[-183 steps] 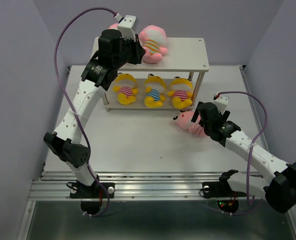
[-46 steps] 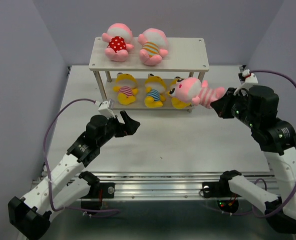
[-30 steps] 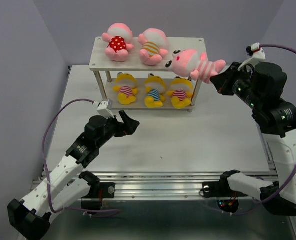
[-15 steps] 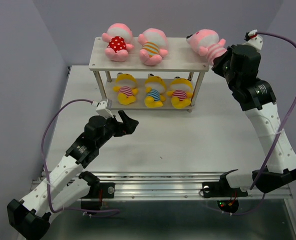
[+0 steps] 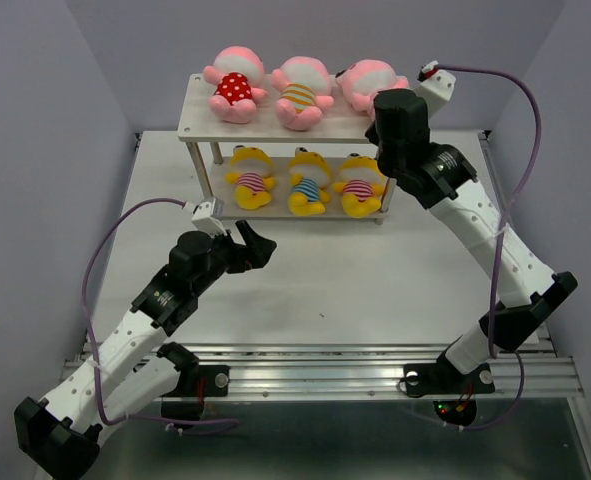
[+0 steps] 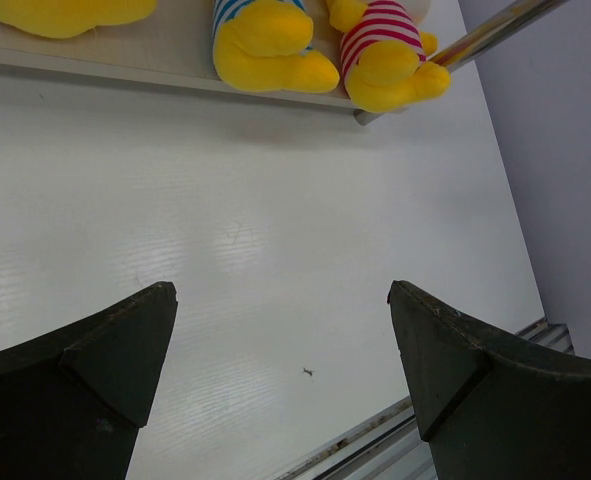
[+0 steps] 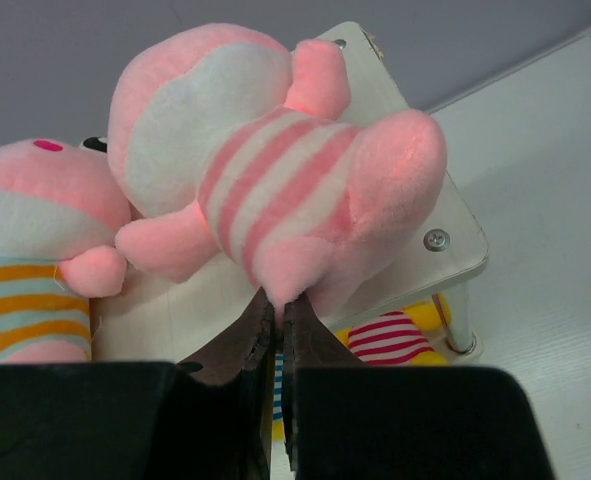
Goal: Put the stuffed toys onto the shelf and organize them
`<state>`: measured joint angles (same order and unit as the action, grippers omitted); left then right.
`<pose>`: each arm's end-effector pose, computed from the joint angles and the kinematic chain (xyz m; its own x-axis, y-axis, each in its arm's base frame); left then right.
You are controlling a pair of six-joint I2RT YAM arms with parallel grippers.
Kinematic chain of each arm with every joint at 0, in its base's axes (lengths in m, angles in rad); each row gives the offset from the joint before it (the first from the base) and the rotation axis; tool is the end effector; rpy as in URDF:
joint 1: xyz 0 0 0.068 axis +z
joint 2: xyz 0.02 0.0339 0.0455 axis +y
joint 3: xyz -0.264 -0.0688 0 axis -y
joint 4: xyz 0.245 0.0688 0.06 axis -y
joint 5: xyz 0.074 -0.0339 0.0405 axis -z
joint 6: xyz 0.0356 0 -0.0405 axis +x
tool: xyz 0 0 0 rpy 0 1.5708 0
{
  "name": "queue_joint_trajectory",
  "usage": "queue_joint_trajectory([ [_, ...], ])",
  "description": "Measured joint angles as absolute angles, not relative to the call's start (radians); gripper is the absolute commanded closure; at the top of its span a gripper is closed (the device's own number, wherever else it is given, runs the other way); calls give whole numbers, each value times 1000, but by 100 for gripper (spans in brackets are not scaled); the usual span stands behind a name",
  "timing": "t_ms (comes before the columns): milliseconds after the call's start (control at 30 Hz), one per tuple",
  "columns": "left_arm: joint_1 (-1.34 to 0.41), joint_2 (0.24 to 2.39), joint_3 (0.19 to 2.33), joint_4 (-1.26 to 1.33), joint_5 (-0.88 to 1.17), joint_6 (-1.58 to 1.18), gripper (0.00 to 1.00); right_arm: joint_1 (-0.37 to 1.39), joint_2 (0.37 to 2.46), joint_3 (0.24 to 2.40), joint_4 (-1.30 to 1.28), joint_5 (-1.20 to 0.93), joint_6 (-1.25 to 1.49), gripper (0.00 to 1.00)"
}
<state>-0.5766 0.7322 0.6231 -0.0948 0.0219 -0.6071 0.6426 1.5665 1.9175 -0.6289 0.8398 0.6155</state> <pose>0.1514 -0.0994 0.3008 -0.4606 -0.3808 -0.8018 0.3656 0.7417 -0.5623 0.2739 0.1719 0.4913 -0.0794 0.4221 -0.9031 0.2681 0.8816 0.3885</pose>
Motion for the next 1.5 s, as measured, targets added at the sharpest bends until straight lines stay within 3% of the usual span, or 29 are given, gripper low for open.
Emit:
queue_joint_trajectory([
  [500, -577, 738, 623, -106, 8, -611, 1, 760, 1656, 1988, -653, 1136, 770, 85],
  [667, -577, 739, 623, -120, -8, -611, 1, 761, 1675, 1989, -663, 1146, 797, 66],
  [700, -577, 739, 623, -121, -10, -611, 1, 761, 1679, 1990, -664, 1145, 801, 55],
  [733, -577, 739, 623, -123, -12, -611, 1, 761, 1683, 1990, -665, 1145, 802, 51],
  [1100, -577, 741, 623, -125, -22, -611, 1, 768, 1682, 1980, -634, 1085, 802, 27],
  [1200, -577, 744, 623, -125, -23, -611, 1, 768, 1668, 1963, -599, 1039, 770, 15],
  [1267, -577, 744, 623, -125, -24, -611, 1, 768, 1656, 1959, -579, 1000, 748, 0],
  [1500, -577, 744, 623, -125, -24, -611, 1, 770, 1554, 1907, -530, 870, 659, 0],
])
